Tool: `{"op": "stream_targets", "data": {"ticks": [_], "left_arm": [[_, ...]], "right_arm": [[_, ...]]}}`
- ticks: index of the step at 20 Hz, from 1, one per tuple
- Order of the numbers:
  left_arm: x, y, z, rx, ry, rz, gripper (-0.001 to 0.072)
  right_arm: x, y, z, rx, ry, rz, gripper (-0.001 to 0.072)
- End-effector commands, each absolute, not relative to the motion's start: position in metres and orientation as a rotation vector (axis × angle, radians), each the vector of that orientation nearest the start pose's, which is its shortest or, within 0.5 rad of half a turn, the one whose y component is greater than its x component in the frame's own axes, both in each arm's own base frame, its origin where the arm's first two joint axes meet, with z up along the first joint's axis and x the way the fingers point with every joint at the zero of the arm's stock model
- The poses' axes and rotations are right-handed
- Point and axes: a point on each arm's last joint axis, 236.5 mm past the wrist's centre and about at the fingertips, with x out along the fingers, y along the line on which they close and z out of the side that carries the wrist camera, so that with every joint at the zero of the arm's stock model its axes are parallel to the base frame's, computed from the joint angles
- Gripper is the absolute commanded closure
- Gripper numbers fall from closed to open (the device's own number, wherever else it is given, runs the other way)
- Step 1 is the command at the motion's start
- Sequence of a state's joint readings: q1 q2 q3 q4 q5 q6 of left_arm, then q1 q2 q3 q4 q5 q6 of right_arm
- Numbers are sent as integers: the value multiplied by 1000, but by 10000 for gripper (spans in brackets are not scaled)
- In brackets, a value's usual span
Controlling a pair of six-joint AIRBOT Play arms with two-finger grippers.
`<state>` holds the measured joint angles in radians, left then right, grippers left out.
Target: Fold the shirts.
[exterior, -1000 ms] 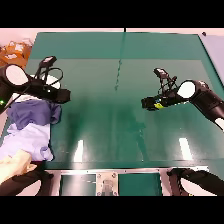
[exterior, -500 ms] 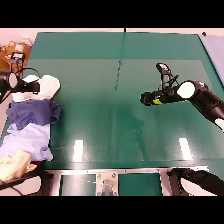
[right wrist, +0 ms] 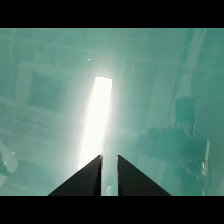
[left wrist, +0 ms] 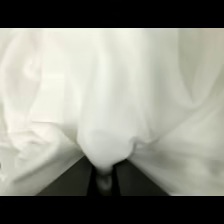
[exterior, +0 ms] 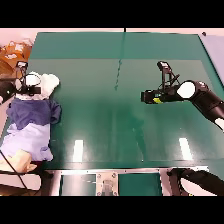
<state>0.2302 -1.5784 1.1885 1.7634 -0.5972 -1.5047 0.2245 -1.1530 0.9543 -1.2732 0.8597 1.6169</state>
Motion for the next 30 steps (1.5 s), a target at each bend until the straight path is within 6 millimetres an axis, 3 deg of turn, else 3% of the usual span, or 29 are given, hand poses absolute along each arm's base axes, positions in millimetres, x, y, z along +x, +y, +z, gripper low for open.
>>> {"op": "stream_targets", "data": {"ticks": [1,3,5,7,8,10,12,14,16,17,18,20,23,25,26,28,30], "left_arm": [[497,107,-2,126,1019,100,685],[513,48,73,93,895,-28,686],[512,-23,150,83,753,-167,686],[494,-97,205,74,656,-322,686],[481,-136,220,50,635,-411,685],[453,-210,228,-37,650,-591,686],[428,-265,212,-39,708,-709,685],[407,-304,170,-22,830,-778,683],[390,-330,121,-15,977,-821,651],[384,-341,96,-17,1045,-837,314],[380,-344,76,-31,1113,-829,160],[382,-327,61,-34,1185,-799,160],[393,-260,60,-76,1288,-706,139],[390,-216,47,-127,1393,-632,3],[388,-199,34,-157,1438,-597,-13],[377,-189,2,-245,1502,-561,-13],[353,-212,-27,-366,1550,-620,-13]], "right_arm": [[364,126,14,231,1145,256,600],[365,109,20,252,1164,223,673],[372,87,30,284,1158,178,673],[379,64,41,316,1141,130,673],[383,53,47,327,1127,110,677],[390,32,58,353,1094,67,695],[389,19,62,370,1095,41,695],[384,14,59,380,1117,28,679],[381,15,58,380,1131,31,538],[380,15,57,380,1138,33,471],[379,16,54,381,1145,32,396],[372,13,49,387,1174,26,285],[357,5,31,414,1234,-1,285],[337,8,1,451,1311,-13,285],[325,14,-17,479,1351,-7,285],[317,32,-46,549,1347,37,285],[326,46,-61,603,1303,89,285]]}}
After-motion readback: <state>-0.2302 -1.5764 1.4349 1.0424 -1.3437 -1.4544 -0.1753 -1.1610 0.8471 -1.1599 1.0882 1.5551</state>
